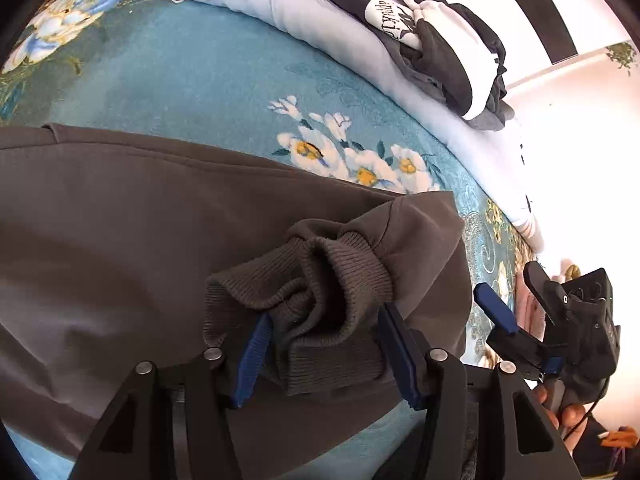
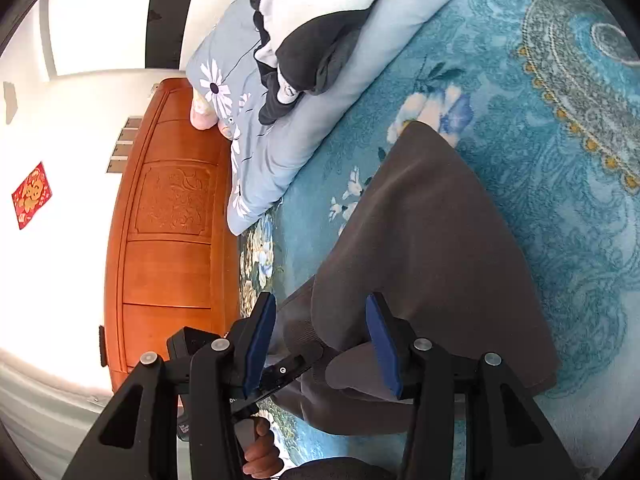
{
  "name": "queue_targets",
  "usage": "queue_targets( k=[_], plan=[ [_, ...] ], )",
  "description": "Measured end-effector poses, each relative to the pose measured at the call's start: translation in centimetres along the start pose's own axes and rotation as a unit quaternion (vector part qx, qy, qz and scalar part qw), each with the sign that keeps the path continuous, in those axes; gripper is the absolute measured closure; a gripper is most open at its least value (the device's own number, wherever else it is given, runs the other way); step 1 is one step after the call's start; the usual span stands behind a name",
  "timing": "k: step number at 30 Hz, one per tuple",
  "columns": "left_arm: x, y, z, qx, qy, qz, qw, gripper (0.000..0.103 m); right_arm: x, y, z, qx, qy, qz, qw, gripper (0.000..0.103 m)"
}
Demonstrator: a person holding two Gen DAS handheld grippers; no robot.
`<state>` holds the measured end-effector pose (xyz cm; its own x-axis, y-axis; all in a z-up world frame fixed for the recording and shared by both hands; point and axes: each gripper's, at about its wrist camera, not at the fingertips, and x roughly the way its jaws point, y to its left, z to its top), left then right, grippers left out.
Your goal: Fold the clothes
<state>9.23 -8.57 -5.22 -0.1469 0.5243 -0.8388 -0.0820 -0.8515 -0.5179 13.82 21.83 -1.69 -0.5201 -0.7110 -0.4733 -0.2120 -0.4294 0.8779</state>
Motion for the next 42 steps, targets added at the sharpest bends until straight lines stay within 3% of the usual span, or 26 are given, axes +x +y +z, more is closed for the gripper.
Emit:
queue_targets(
  k=[3, 6, 10, 12, 15, 20, 23, 25, 27, 28, 30, 33, 34, 38, 42],
  plan=[
    [-0.2, -1.2, -0.2, 0.032, -0.003, 0.031, 0.9990, 0.080, 0.3, 0.2, -0.2, -0.005, 0.008, -0.011, 1.000, 0.054],
    [-1.4, -2.5, -0.5, 0.061, -0.023, 0.042, 0.9970, 0.085, 0.3, 0.2, -0.2, -0.006, 0.005, -0.009, 1.000, 0.054],
    [-3.3, -1.5, -0.5, 0.052, -0.043, 0.024, 0.9974, 0.085, 0.0, 0.7, -0.5, -0.022, 0.002, -0.005, 1.000, 0.054],
    [-3.1, 0.3, -0.3, 0.037, -0.039, 0.038, 0.9978, 0.085, 0.2, 0.9, -0.6, -0.031, 0.009, -0.013, 0.999, 0.054],
    [-1.4, 4.3, -0.1, -0.028, -0.016, -0.001, 0.9995, 0.084, 1.6, 0.7, -0.5, -0.024, 0.040, -0.062, 0.997, 0.054],
    [-1.2, 7.5, -1.3, -0.108, -0.024, -0.071, 0.9914, 0.078, 3.9, -0.3, -0.5, -0.001, 0.087, -0.150, 0.985, 0.054],
    [-3.4, 7.8, -2.5, -0.104, -0.039, -0.056, 0.9923, 0.070, 4.7, -0.2, -0.7, -0.013, 0.097, -0.182, 0.978, 0.054],
    [-6.0, 9.0, -4.0, -0.115, -0.077, -0.032, 0.9898, 0.064, 4.7, 0.3, -0.9, -0.032, 0.096, -0.184, 0.978, 0.054],
    [-9.7, 11.3, -6.3, -0.149, -0.140, -0.001, 0.9790, 0.048, 4.8, 0.7, -1.1, -0.048, 0.095, -0.184, 0.977, 0.054],
    [-11.4, 12.7, -7.6, -0.175, -0.172, 0.020, 0.9693, 0.044, 4.7, 0.7, -1.2, -0.049, 0.095, -0.177, 0.978, 0.054],
    [-13.8, 16.2, -10.0, -0.249, -0.222, 0.059, 0.9408, 0.038, 4.6, 0.5, -1.2, -0.045, 0.093, -0.171, 0.980, 0.054],
    [-15.0, 20.8, -12.0, -0.340, -0.259, 0.041, 0.9031, 0.034, 4.8, 0.3, -1.1, -0.039, 0.094, -0.171, 0.980, 0.054],
    [-14.9, 21.7, -12.0, -0.352, -0.270, 0.021, 0.8962, 0.034, 5.0, 0.4, -1.2, -0.042, 0.097, -0.175, 0.979, 0.054],
    [-13.5, 23.5, -10.4, -0.376, -0.298, -0.020, 0.8771, 0.033, 5.3, 1.1, -1.4, -0.064, 0.104, -0.187, 0.975, 0.054],
    [-12.2, 24.0, -9.0, -0.381, -0.302, -0.009, 0.8739, 0.033, 5.2, 1.1, -1.5, -0.062, 0.099, -0.183, 0.976, 0.054]
  ],
)
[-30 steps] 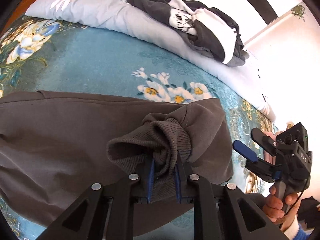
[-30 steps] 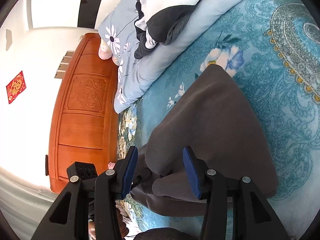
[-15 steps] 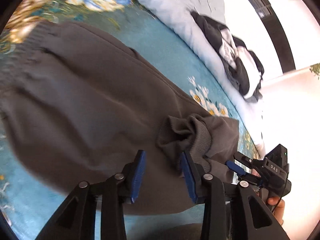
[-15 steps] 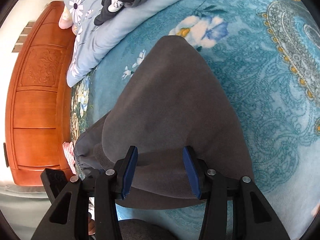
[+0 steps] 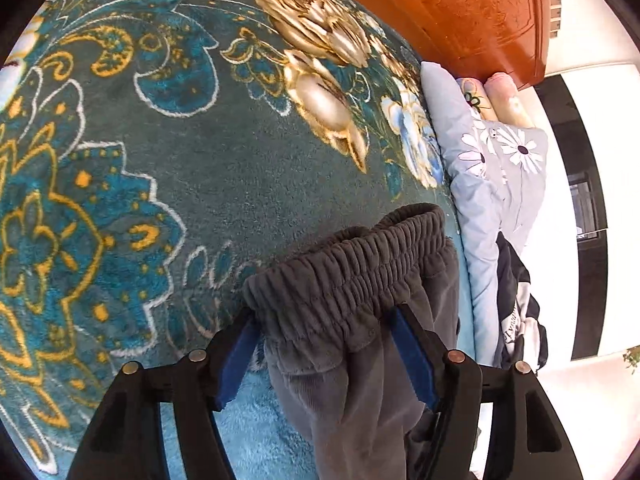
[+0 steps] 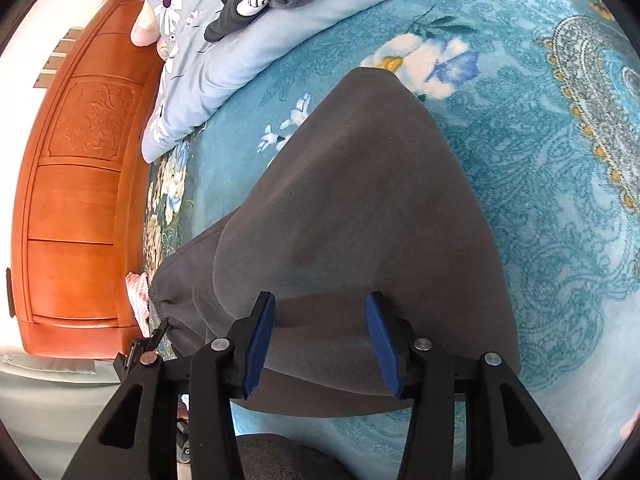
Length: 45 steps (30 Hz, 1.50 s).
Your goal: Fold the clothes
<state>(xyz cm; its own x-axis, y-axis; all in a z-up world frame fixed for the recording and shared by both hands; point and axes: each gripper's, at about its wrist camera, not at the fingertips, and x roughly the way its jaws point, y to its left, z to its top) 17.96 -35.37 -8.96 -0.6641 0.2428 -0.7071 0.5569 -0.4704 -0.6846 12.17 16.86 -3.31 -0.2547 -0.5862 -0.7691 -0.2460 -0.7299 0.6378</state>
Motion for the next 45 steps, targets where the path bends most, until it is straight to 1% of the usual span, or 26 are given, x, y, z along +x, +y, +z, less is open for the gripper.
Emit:
queue_targets(
  k=[1, 2, 3, 4, 5, 6, 8, 10, 11, 13, 17, 20, 21, 23, 24, 25, 28, 33, 35, 37, 39, 41, 42, 43, 44, 45],
  plan=[
    [0.1, -0.1, 0.1, 0.003, -0.005, 0.001, 1.0000, 0.033, -0.1, -0.2, 0.0, 0.003, -0.001, 0.002, 1.000, 0.054],
    [0.1, -0.1, 0.2, 0.005, -0.010, 0.002, 0.9999, 0.035, -0.1, -0.4, -0.1, 0.007, -0.002, 0.004, 1.000, 0.054],
    [0.1, -0.1, 0.3, 0.007, -0.014, 0.005, 0.9999, 0.043, -0.1, -0.4, -0.1, 0.011, -0.002, 0.006, 1.000, 0.054],
    [-0.1, -0.2, 0.3, 0.009, -0.018, 0.010, 0.9998, 0.046, -0.1, -0.5, 0.0, 0.014, -0.002, 0.007, 1.000, 0.054],
    [-0.3, -0.4, 0.1, 0.011, -0.021, 0.014, 0.9996, 0.054, -0.1, -0.5, 0.0, 0.016, -0.002, 0.009, 1.000, 0.054],
    [-0.8, -1.1, -0.1, 0.022, -0.026, 0.015, 0.9993, 0.059, 0.0, -0.5, 0.0, 0.017, -0.001, 0.009, 1.000, 0.054],
    [-2.3, -3.4, -0.6, 0.057, -0.041, 0.014, 0.9975, 0.062, -0.1, -0.5, 0.0, 0.019, -0.002, 0.013, 1.000, 0.054],
    [-3.9, -5.9, -1.2, 0.096, -0.054, 0.010, 0.9939, 0.063, -0.3, -0.6, 0.0, 0.022, -0.006, 0.024, 0.999, 0.054],
    [-4.9, -7.7, -1.8, 0.122, -0.060, 0.000, 0.9908, 0.063, -0.4, -0.7, 0.0, 0.023, -0.009, 0.031, 0.999, 0.054],
    [-6.8, -11.5, -3.1, 0.175, -0.069, -0.024, 0.9818, 0.063, -0.5, -0.9, 0.0, 0.028, -0.012, 0.041, 0.999, 0.054],
    [-8.8, -19.3, -6.7, 0.267, -0.071, -0.065, 0.9589, 0.063, -0.9, -0.9, 0.2, 0.029, -0.015, 0.049, 0.998, 0.054],
    [-7.9, -24.0, -10.2, 0.321, -0.046, -0.080, 0.9426, 0.065, -1.9, -0.1, 0.1, 0.011, -0.019, 0.042, 0.999, 0.054],
    [-7.2, -25.3, -11.6, 0.340, -0.034, -0.080, 0.9366, 0.066, -2.5, 0.1, -0.1, 0.004, -0.021, 0.042, 0.999, 0.054],
    [-5.4, -27.2, -14.8, 0.377, -0.002, -0.071, 0.9233, 0.066, -4.0, 0.0, -0.3, -0.008, -0.032, 0.045, 0.998, 0.054],
    [-4.4, -28.0, -16.2, 0.390, 0.016, -0.066, 0.9183, 0.067, -4.7, 0.0, -0.4, -0.014, -0.037, 0.046, 0.998, 0.054],
    [-3.1, -28.4, -17.6, 0.397, 0.035, -0.061, 0.9153, 0.067, -5.4, -0.2, -0.5, -0.016, -0.042, 0.048, 0.998, 0.054],
    [-0.2, -29.5, -21.7, 0.414, 0.078, -0.047, 0.9059, 0.067, -7.5, -1.8, -0.4, -0.002, -0.061, 0.048, 0.997, 0.054],
    [4.1, -30.4, -27.6, 0.458, 0.129, -0.006, 0.8796, 0.067, -10.5, -5.9, -0.3, 0.044, -0.099, 0.035, 0.994, 0.054],
    [5.7, -30.3, -29.2, 0.470, 0.146, 0.011, 0.8702, 0.067, -11.1, -7.0, -0.2, 0.058, -0.105, 0.032, 0.992, 0.054],
    [6.4, -30.0, -30.1, 0.485, 0.151, 0.021, 0.8614, 0.067, -11.3, -7.6, 0.0, 0.064, -0.107, 0.029, 0.992, 0.054],
    [6.7, -29.7, -30.6, 0.498, 0.151, 0.025, 0.8533, 0.066, -11.1, -7.3, 0.2, 0.055, -0.103, 0.025, 0.993, 0.054],
    [6.0, -30.0, -30.7, 0.512, 0.146, 0.025, 0.8461, 0.064, -10.8, -6.7, 0.3, 0.038, -0.097, 0.022, 0.994, 0.054],
    [5.6, -30.2, -30.6, 0.518, 0.145, 0.023, 0.8427, 0.061, -10.6, -6.4, 0.5, 0.030, -0.095, 0.021, 0.995, 0.054],
    [5.2, -30.3, -30.3, 0.517, 0.147, 0.015, 0.8434, 0.058, -10.3, -6.0, 0.7, 0.024, -0.094, 0.021, 0.995, 0.054],
    [4.8, -30.3, -30.0, 0.508, 0.153, 0.001, 0.8475, 0.049, -10.1, -5.7, 0.9, 0.018, -0.093, 0.022, 0.995, 0.054],
    [4.4, -30.3, -29.5, 0.491, 0.164, -0.022, 0.8551, 0.038, -9.9, -5.4, 1.1, 0.015, -0.092, 0.023, 0.995, 0.054]
  ],
)
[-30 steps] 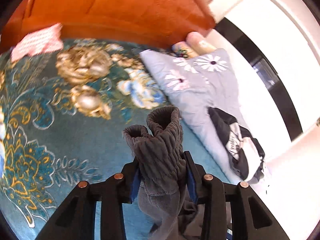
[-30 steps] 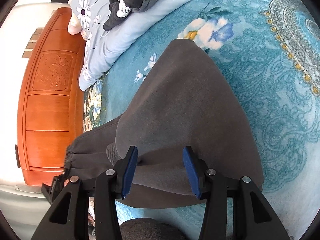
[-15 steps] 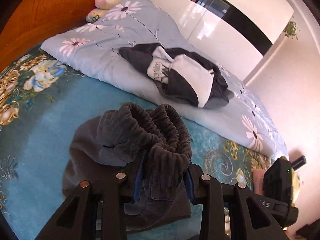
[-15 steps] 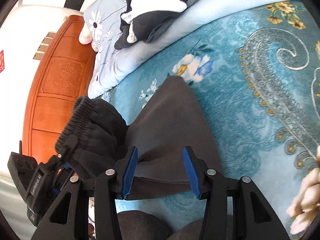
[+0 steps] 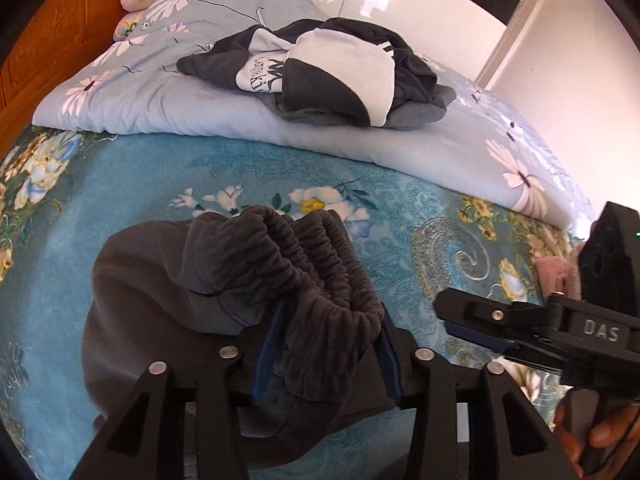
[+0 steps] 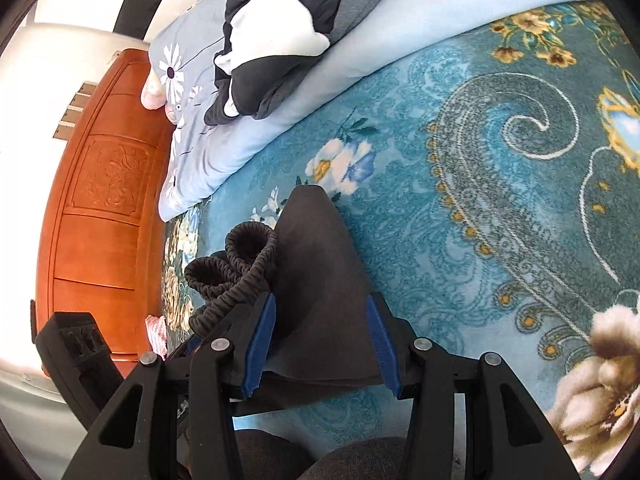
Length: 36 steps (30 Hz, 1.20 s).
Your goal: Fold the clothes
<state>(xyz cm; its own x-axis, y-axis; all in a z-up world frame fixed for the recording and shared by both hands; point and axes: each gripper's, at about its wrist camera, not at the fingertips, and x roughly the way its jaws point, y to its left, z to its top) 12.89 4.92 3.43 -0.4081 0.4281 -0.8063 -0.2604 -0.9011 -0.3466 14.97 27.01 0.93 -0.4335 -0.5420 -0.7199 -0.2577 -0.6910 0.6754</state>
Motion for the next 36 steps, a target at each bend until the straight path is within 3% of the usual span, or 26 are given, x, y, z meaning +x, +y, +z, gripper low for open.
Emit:
queue_targets(
  k=[3, 7, 9, 11, 12, 14, 15, 19, 21, 24, 27, 31, 35, 36],
  plan=[
    [-0.7, 2.0, 0.2, -0.079, 0.005, -0.110, 0.9907, 0.036, 0.3, 0.9, 0.3, -0.005, -0.005, 0.004, 1.000, 0.054],
    [-3.2, 4.9, 0.2, -0.141, -0.023, -0.130, 0.9812, 0.036, -0.2, 2.1, 0.6, -0.024, -0.016, -0.002, 1.000, 0.054],
    [-5.4, 7.0, 0.3, -0.170, -0.057, -0.110, 0.9777, 0.035, -0.2, 3.0, 0.6, -0.045, -0.017, -0.007, 0.999, 0.054],
    [-6.5, 9.8, -0.2, -0.228, -0.062, -0.033, 0.9712, 0.035, 0.6, 4.4, 0.6, -0.075, -0.006, -0.008, 0.997, 0.054],
    [-6.9, 11.3, -0.5, -0.258, -0.061, 0.011, 0.9641, 0.035, 1.2, 5.2, 0.5, -0.090, 0.002, -0.008, 0.996, 0.054],
    [-7.1, 13.7, -1.7, -0.302, -0.045, 0.096, 0.9475, 0.036, 2.8, 6.8, 0.2, -0.121, 0.022, -0.001, 0.992, 0.054],
    [-6.9, 14.6, -2.3, -0.312, -0.033, 0.117, 0.9422, 0.036, 3.8, 7.6, 0.1, -0.135, 0.030, 0.002, 0.990, 0.054],
    [-4.6, 16.5, -3.8, -0.299, 0.041, 0.162, 0.9396, 0.035, 6.5, 9.4, 0.3, -0.164, 0.041, -0.014, 0.985, 0.054],
    [-3.4, 16.9, -4.4, -0.295, 0.068, 0.159, 0.9397, 0.036, 7.4, 9.8, 0.7, -0.167, 0.040, -0.023, 0.985, 0.054],
    [-2.7, 17.4, -5.4, -0.312, 0.077, 0.123, 0.9390, 0.036, 8.6, 10.3, 1.0, -0.179, 0.046, -0.052, 0.981, 0.054],
    [-2.6, 17.3, -5.5, -0.305, 0.075, 0.114, 0.9425, 0.036, 8.6, 10.4, 1.2, -0.196, 0.025, -0.096, 0.976, 0.054],
    [-1.5, 17.1, -5.7, -0.299, 0.095, 0.121, 0.9416, 0.036, 8.7, 10.1, 1.4, -0.175, 0.032, -0.065, 0.982, 0.052],
    [-1.3, 16.8, -6.1, -0.297, 0.099, 0.121, 0.9421, 0.036, 8.6, 11.3, 0.4, -0.200, 0.023, -0.070, 0.977, 0.052],
    [-1.4, 16.7, -6.2, -0.297, 0.098, 0.119, 0.9425, 0.036, 8.3, 11.5, 0.3, -0.205, 0.020, -0.068, 0.976, 0.057]
  ],
)
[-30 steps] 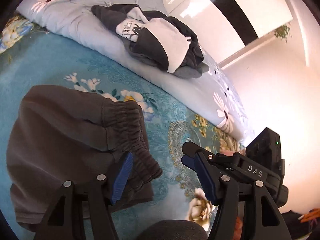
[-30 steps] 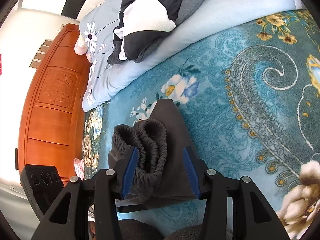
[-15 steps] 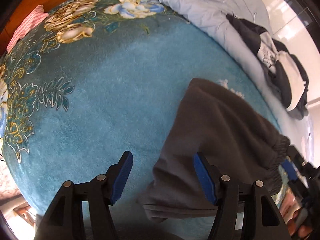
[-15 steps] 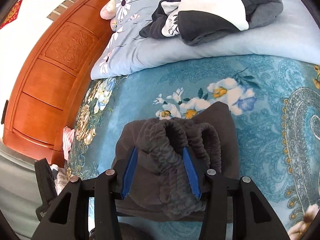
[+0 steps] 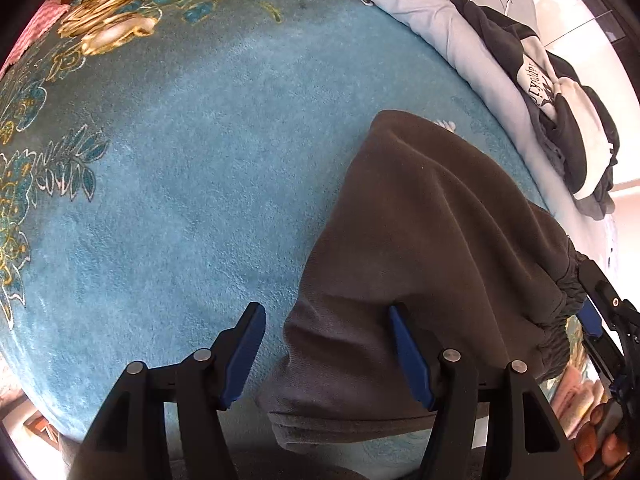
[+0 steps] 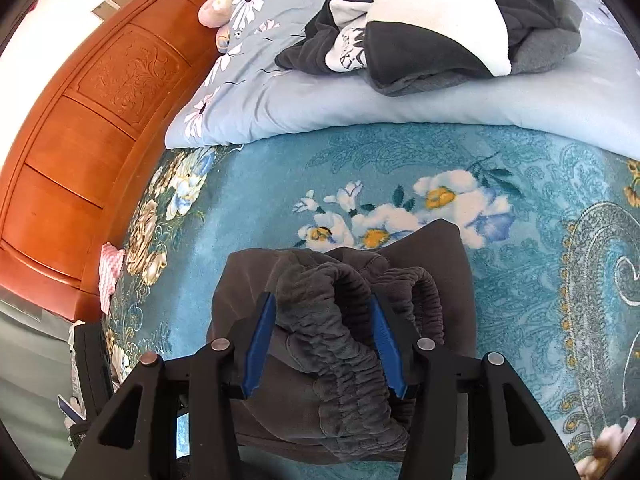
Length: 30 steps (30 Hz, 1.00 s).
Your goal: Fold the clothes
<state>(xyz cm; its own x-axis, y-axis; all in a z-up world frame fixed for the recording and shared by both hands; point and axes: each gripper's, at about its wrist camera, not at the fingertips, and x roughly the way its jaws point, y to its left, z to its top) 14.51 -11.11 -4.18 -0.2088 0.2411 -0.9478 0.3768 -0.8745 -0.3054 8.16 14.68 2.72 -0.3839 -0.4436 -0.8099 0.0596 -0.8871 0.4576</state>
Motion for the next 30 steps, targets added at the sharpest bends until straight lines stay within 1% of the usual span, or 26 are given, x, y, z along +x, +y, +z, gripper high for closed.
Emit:
queue_targets(
  k=[1, 2, 3, 5, 8, 9, 10, 11, 13, 17, 18, 19, 20, 22, 24, 26, 30],
  plan=[
    [0.0, -0.1, -0.1, 0.003, 0.000, -0.003, 1.0000, 0.036, -0.2, 0.2, -0.1, -0.004, -0.001, 0.003, 1.000, 0.069],
    [-0.1, -0.2, -0.3, 0.006, -0.002, -0.006, 1.0000, 0.036, -0.5, 0.2, -0.1, -0.006, 0.002, 0.010, 1.000, 0.077],
    [-0.2, -0.4, -0.4, 0.012, -0.002, -0.009, 0.9999, 0.036, -0.7, 0.3, -0.2, -0.009, 0.005, 0.017, 1.000, 0.083],
    [-0.2, -1.0, -0.8, 0.027, -0.003, -0.006, 0.9996, 0.036, -1.2, 0.7, -0.5, -0.021, 0.014, 0.032, 0.999, 0.086],
    [-0.2, -1.7, -1.3, 0.046, -0.005, 0.004, 0.9989, 0.036, -0.8, 1.8, -1.1, -0.056, 0.047, 0.042, 0.996, 0.086],
    [-0.1, -1.8, -1.4, 0.048, -0.005, 0.004, 0.9988, 0.036, -0.7, 2.2, -1.3, -0.069, 0.048, 0.033, 0.996, 0.084],
    [-0.1, -1.8, -1.6, 0.049, -0.004, 0.004, 0.9988, 0.036, -0.6, 2.4, -1.4, -0.078, 0.048, 0.029, 0.995, 0.084],
    [-0.1, -1.8, -1.7, 0.048, -0.004, 0.003, 0.9988, 0.036, -0.4, 2.4, -1.5, -0.079, 0.047, 0.034, 0.995, 0.084],
    [0.0, -1.7, -2.0, 0.046, -0.002, 0.000, 0.9990, 0.036, 0.5, 2.1, -1.3, -0.067, 0.055, 0.042, 0.995, 0.075],
    [-0.1, -1.6, -2.5, 0.045, -0.002, -0.002, 0.9990, 0.036, 2.1, 0.6, -0.7, -0.018, 0.063, 0.039, 0.997, 0.071],
    [-0.1, -1.5, -2.7, 0.044, -0.003, -0.004, 0.9990, 0.036, 2.1, 0.3, -0.6, -0.008, 0.060, 0.040, 0.997, 0.076],
    [-0.2, -1.5, -2.8, 0.043, -0.003, -0.008, 0.9990, 0.036, 1.5, 0.1, -0.4, -0.003, 0.048, 0.042, 0.998, 0.089],
    [-0.2, -1.4, -3.0, 0.042, -0.004, -0.012, 0.9990, 0.035, 0.6, -0.2, 0.0, 0.001, 0.030, 0.041, 0.999, 0.091],
    [-0.3, -1.5, -3.3, 0.047, -0.005, -0.017, 0.9987, 0.035, -0.9, -1.0, 0.7, 0.009, -0.001, 0.037, 0.999, 0.091],
    [0.0, -2.0, -3.6, 0.060, 0.000, -0.014, 0.9981, 0.034, -1.1, -2.5, 1.6, 0.019, -0.008, 0.022, 1.000, 0.091],
    [0.4, -2.2, -3.9, 0.066, 0.007, -0.006, 0.9978, 0.034, 0.4, -4.1, 1.7, 0.037, 0.016, 0.001, 0.999, 0.091],
    [0.1, -1.2, -4.5, 0.046, 0.012, -0.029, 0.9985, 0.034, 1.5, -5.9, 1.1, 0.070, 0.035, 0.012, 0.997, 0.090]
  ],
)
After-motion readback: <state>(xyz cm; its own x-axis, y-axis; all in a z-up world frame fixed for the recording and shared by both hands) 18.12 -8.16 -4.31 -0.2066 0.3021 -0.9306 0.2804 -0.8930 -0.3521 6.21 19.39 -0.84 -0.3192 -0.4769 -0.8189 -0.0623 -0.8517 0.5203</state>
